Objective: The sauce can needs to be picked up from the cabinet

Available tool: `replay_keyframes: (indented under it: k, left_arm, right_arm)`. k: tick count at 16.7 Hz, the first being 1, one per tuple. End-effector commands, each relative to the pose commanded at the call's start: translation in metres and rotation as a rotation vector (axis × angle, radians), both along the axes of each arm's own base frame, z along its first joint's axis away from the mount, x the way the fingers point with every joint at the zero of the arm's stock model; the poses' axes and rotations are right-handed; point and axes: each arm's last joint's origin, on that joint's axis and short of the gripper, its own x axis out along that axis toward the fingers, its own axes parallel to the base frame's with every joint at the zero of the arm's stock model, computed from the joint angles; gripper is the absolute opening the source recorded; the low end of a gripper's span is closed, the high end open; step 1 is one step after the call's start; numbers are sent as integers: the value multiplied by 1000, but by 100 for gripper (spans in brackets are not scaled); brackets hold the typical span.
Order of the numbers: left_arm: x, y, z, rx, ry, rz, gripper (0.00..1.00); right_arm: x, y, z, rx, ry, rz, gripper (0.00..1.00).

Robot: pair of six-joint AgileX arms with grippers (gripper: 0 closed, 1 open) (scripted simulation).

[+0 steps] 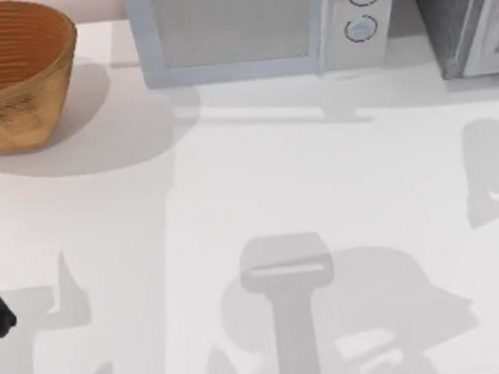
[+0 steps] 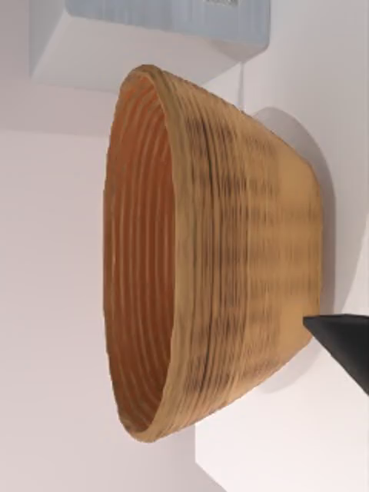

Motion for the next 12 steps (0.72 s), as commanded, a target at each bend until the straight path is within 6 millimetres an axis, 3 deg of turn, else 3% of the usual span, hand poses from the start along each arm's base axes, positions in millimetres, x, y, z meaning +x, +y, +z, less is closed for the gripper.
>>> replay_keyframes:
  k: [5, 12]
  left_arm:
    - [0, 0, 0, 0, 0, 0, 100]
    - [0, 0, 0, 0, 0, 0, 100]
  right_arm:
    - [31, -9, -1, -14, -16, 82, 0]
    - [73, -27, -23, -8, -1, 186, 0]
